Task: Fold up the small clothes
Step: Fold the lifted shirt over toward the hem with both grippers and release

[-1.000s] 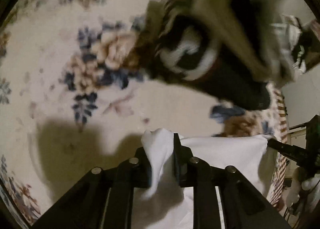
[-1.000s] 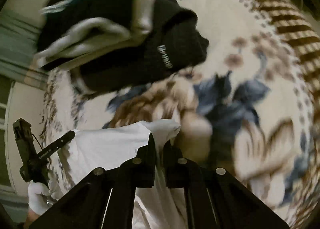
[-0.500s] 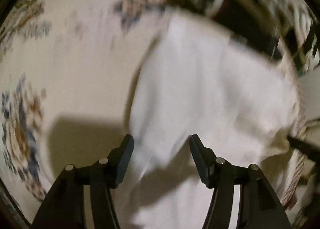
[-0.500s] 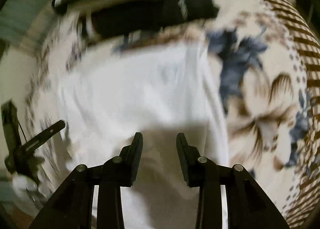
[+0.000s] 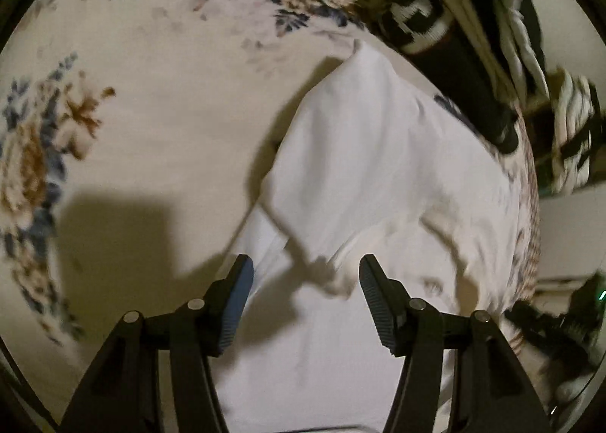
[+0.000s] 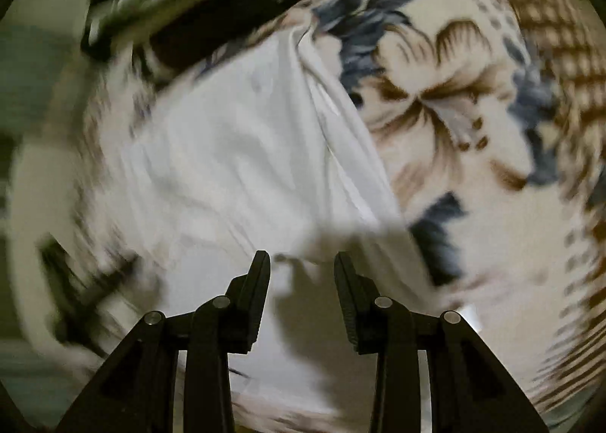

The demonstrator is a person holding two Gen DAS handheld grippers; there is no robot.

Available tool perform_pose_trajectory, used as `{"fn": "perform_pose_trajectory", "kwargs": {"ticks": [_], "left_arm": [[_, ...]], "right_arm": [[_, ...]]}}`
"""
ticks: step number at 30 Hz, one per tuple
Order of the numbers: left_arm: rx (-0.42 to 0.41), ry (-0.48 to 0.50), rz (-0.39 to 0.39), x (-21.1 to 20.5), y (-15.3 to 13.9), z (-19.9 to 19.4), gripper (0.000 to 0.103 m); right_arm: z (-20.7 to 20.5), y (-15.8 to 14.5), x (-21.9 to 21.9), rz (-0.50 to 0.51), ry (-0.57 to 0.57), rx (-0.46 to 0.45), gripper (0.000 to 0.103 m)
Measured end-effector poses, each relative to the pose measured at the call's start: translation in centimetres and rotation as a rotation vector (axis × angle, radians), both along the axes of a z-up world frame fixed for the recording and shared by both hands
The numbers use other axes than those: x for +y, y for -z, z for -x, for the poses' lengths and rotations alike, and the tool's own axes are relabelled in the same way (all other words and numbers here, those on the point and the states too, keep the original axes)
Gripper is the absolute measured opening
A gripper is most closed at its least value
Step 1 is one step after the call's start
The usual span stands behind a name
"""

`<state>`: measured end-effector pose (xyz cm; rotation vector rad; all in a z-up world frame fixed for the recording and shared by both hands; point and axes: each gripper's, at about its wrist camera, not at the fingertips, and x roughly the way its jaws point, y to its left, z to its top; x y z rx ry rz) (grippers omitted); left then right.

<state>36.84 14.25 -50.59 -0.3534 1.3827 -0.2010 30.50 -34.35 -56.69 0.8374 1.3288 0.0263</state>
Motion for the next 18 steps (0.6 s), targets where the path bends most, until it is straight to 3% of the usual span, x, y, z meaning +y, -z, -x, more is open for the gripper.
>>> {"fn": "perform_pose_trajectory", "kwargs": {"ticks": [2,6,9,10,12,13,17,18], "left_arm": [[0.018,-0.065,0.035,0.1,1.0,-0.9,0.056],[0.049,-0.166,0.081,0.2,1.9,-1.4,0.056],[0.025,-0.123,0.005,-0.1,1.6,-1.5,0.055],[0.013,-0.101,-0.039,-0.3,1.6,-1.6,0.055],[-0.013,-0.069,-0.128,0.4,1.5,-1.6,0.055],[-0.008,-0.064,-0.140,1.1,1.5,-1.5,0.055],[-0.005,-0.103,-0.016,4.5,-0.8,0.4,0.056],[-0.023,-0.104,0.024,5.2,-2.2,1.7,0.056]], "right_arm": [[-0.3,1.2,-0.1,-0.092,0.096,0.027,0.042],[0.3,6.2,-0.4,-0.373,0.327,0.148,0.042],[1.5,8.2,-0.2,-0.476,0.449,0.157,0.042],[1.7,8.2,-0.3,-0.466,0.462,0.146,0.038],[1.8,7.5,-0.6,-0.351,0.456,0.141,0.014],[1.8,6.9,-1.2,-0.295,0.435,0.147,0.013],[1.4,4.8,-2.1,-0.186,0.320,0.127,0.015],[1.5,3.8,-1.9,-0.157,0.277,0.118,0.022]]}}
